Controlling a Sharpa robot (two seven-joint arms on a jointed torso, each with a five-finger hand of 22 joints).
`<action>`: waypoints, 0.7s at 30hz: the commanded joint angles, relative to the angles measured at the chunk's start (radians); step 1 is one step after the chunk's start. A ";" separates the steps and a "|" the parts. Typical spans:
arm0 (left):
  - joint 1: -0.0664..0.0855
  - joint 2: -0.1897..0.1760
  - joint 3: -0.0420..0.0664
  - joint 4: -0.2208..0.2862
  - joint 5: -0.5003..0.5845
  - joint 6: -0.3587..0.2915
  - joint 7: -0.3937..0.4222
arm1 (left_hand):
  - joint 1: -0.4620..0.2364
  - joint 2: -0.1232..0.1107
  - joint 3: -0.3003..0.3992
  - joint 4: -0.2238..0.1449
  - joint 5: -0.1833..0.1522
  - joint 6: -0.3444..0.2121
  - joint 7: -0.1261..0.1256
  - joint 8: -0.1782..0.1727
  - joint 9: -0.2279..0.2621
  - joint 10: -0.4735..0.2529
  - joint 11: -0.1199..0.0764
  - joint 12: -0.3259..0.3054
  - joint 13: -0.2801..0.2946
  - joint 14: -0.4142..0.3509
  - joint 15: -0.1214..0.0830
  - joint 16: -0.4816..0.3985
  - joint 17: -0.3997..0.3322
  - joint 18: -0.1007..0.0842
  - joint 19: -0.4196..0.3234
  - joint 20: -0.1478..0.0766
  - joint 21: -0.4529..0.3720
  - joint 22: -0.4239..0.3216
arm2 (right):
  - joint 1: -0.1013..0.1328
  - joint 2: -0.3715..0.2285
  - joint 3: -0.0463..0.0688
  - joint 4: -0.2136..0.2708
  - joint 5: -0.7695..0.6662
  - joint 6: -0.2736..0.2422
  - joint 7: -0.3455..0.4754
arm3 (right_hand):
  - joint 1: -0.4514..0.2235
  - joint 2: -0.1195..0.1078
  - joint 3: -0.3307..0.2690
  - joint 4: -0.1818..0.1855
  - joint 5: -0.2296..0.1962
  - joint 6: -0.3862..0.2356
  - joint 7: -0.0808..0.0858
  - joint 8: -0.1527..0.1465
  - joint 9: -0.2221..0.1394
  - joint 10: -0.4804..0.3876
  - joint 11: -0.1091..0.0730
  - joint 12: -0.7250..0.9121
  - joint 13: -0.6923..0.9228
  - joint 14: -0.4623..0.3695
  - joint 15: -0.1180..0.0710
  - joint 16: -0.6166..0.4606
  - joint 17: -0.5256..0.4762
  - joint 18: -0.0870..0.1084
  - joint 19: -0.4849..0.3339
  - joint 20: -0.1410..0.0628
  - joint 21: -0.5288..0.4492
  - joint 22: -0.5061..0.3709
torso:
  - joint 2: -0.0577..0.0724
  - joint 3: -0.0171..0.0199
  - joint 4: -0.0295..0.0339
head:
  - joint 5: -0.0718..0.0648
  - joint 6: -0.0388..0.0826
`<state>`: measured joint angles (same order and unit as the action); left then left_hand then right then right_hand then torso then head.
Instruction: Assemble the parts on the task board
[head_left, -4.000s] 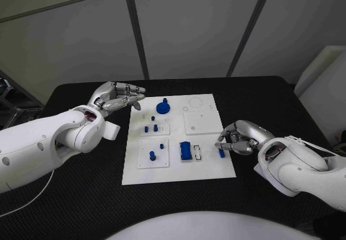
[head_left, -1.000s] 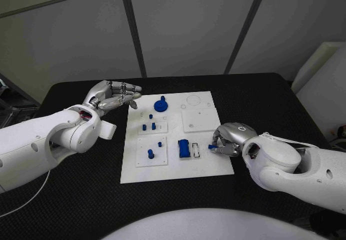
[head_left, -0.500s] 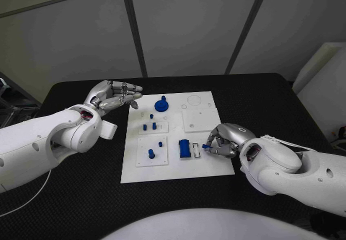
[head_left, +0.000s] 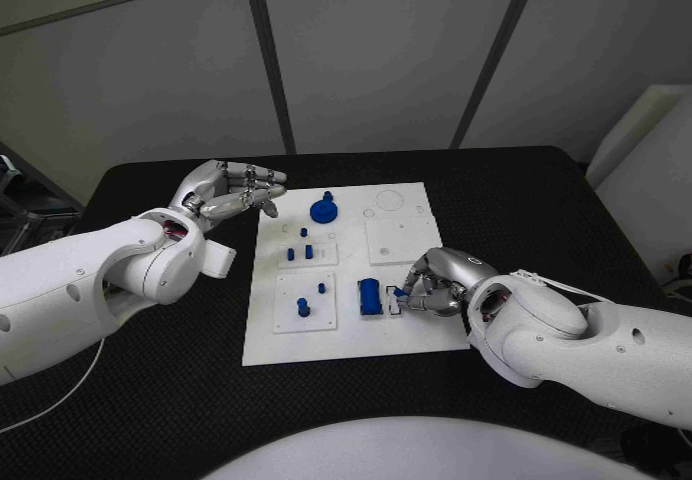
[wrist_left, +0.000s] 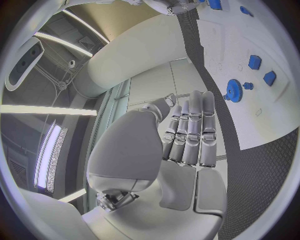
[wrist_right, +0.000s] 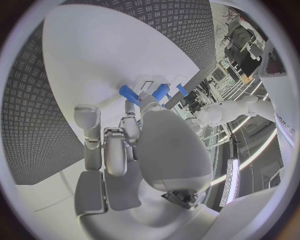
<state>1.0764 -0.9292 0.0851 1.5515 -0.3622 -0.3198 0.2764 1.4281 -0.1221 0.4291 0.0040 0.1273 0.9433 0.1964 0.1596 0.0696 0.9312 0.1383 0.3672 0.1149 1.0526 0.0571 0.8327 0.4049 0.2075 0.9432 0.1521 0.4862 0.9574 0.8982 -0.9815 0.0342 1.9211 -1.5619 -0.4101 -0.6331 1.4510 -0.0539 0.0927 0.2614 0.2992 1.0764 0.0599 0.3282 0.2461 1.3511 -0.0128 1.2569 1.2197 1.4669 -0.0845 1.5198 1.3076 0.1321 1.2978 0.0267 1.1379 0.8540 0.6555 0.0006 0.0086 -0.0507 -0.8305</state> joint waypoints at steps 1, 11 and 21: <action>0.001 0.001 0.001 0.002 0.001 0.011 0.002 | -0.001 0.011 -0.003 -0.003 -0.002 -0.004 0.006 0.004 0.000 -0.006 0.001 0.004 -0.001 -0.005 0.002 -0.006 -0.001 -0.027 0.003 0.003 -0.001 0.001 | 0.001 0.012 0.000 -0.008 0.034 0.018 0.015 | -0.012 -0.003 0.006 0.005 0.005 0.010 -0.010 0.006 0.080 0.019 -0.010 0.001 0.001 0.089 0.000 0.006 0.196 -0.007 0.006 -0.001 0.004 0.002 | 0.000 0.0001 0.0005 | 0.001 -0.001; 0.001 0.002 0.001 0.001 0.001 0.018 -0.003 | -0.002 0.012 -0.003 -0.002 -0.002 -0.005 0.006 0.004 0.000 -0.006 0.001 0.005 -0.002 -0.005 0.003 -0.006 -0.002 -0.028 0.003 0.004 -0.001 0.002 | 0.002 0.040 0.000 -0.030 0.037 0.032 0.011 | -0.102 -0.008 0.039 0.029 -0.001 0.016 -0.013 0.017 0.100 0.038 -0.012 0.027 0.031 0.090 -0.001 0.010 0.201 -0.008 0.008 -0.001 0.010 0.011 | 0.000 0.0004 -0.0015 | 0.004 0.000; 0.001 0.003 0.001 0.001 0.001 0.026 -0.009 | -0.002 0.012 -0.003 -0.002 -0.002 -0.005 0.006 0.004 0.000 -0.006 0.001 0.005 -0.002 -0.005 0.003 -0.006 -0.002 -0.028 0.003 0.004 -0.001 0.002 | 0.002 0.049 0.000 -0.041 0.034 0.054 0.001 | -0.192 -0.013 0.058 0.030 -0.024 0.025 -0.017 0.031 0.120 0.063 -0.015 0.062 0.074 0.093 -0.004 0.017 0.212 -0.011 0.016 -0.003 0.025 0.035 | 0.000 0.0008 0.0001 | 0.004 0.001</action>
<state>1.0765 -0.9270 0.0851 1.5512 -0.3622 -0.3109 0.2695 1.4281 -0.1221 0.4291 0.0040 0.1273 0.9433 0.1964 0.1596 0.0696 0.9312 0.1383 0.3672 0.1150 1.0526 0.0571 0.8327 0.4050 0.2075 0.9432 0.1520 0.4863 0.9581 0.9001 -0.9353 0.0359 1.8799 -1.5314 -0.3810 -0.6324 1.2675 -0.0633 0.1477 0.2906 0.2781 1.1023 0.0378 0.3630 0.3662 1.4047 -0.0271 1.3156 1.2894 1.4668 -0.0844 1.5334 1.3075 0.1321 1.3085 0.0233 1.1591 0.8867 0.6550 0.0008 0.0074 -0.0469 -0.8295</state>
